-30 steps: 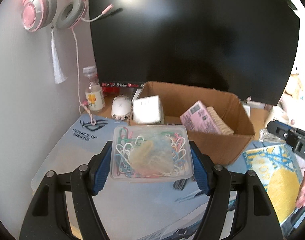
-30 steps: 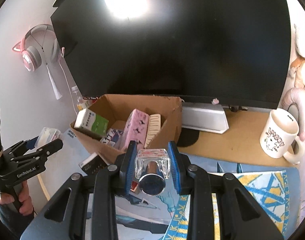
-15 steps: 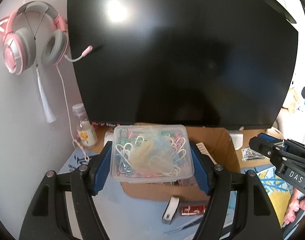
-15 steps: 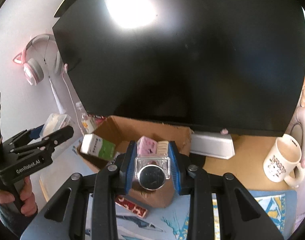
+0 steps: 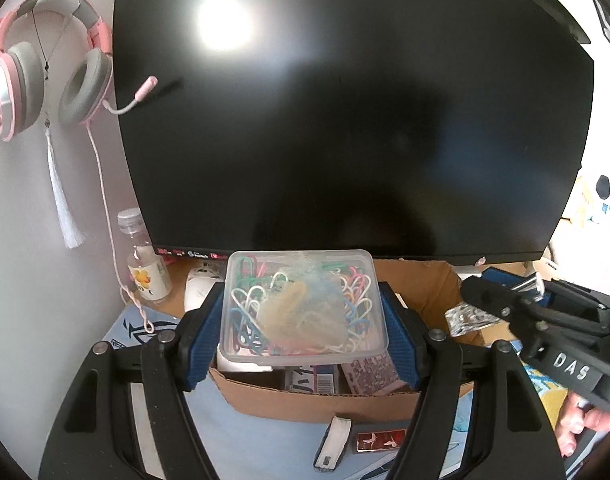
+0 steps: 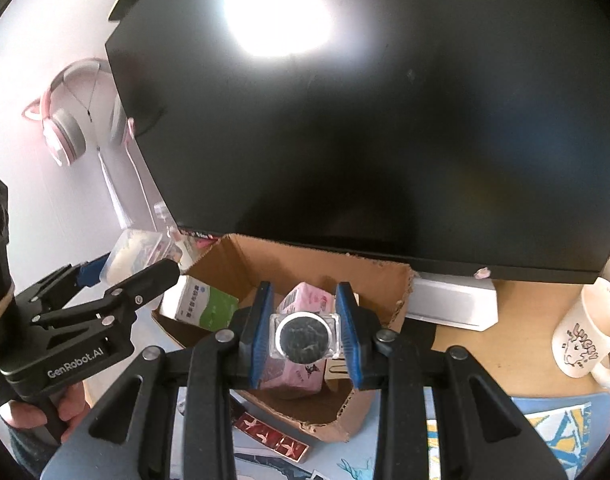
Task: Organize objects
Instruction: 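Carry the paper-clip box with the left gripper while the right carries the bottle over the box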
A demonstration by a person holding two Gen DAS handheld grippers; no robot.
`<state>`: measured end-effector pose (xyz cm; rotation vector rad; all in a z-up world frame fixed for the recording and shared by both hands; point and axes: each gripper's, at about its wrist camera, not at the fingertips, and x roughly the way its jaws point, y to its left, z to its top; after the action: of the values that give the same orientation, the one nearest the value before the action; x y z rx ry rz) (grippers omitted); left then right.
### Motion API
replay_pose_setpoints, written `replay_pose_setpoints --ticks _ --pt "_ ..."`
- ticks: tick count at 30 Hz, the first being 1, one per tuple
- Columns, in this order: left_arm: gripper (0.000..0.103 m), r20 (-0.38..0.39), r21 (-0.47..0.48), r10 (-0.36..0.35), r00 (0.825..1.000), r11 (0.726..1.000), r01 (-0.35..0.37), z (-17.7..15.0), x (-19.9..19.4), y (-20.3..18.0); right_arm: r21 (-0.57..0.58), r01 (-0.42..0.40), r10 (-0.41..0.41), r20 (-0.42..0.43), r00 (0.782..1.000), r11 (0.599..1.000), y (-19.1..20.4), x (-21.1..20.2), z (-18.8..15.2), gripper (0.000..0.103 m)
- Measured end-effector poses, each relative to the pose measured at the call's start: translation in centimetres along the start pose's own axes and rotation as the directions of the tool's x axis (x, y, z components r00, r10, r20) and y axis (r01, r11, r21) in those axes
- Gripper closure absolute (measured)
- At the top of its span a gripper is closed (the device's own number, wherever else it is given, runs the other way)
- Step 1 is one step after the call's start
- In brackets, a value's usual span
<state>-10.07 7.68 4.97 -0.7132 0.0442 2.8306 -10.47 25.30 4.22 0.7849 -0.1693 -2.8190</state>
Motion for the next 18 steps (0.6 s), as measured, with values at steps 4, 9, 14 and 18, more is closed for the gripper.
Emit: replay_pose_setpoints --ticks 4,9,14,18 --pt "0.032 -0.013 -0.004 0.004 1.000 1.000 -0.004 -0.3 0.7 0.1 -0.005 0.002 -0.002 -0.018 1.000 1.000 0.1 1.1 -0.6 0.069" --pt "0.032 -0.030 -0.045 -0.032 0.999 0.999 0.031 -1.0 1.4 0.6 -0.012 -0.005 0.005 -0.009 1.000 1.000 0.3 1.8 -1.1 0.069" --pt "0.032 -0.045 -0.034 -0.055 0.997 0.998 0.054 -1.6 2.4 0.7 -0.053 0.018 -0.018 -0.014 1.000 0.998 0.8 2.3 -1.8 0.069" --pt "0.032 -0.055 -0.031 -0.058 0.997 0.998 0.056 -1.9 2.8 0.1 -0.102 0.042 -0.044 -0.017 0.999 0.994 1.3 2.6 -2.1 0.069"
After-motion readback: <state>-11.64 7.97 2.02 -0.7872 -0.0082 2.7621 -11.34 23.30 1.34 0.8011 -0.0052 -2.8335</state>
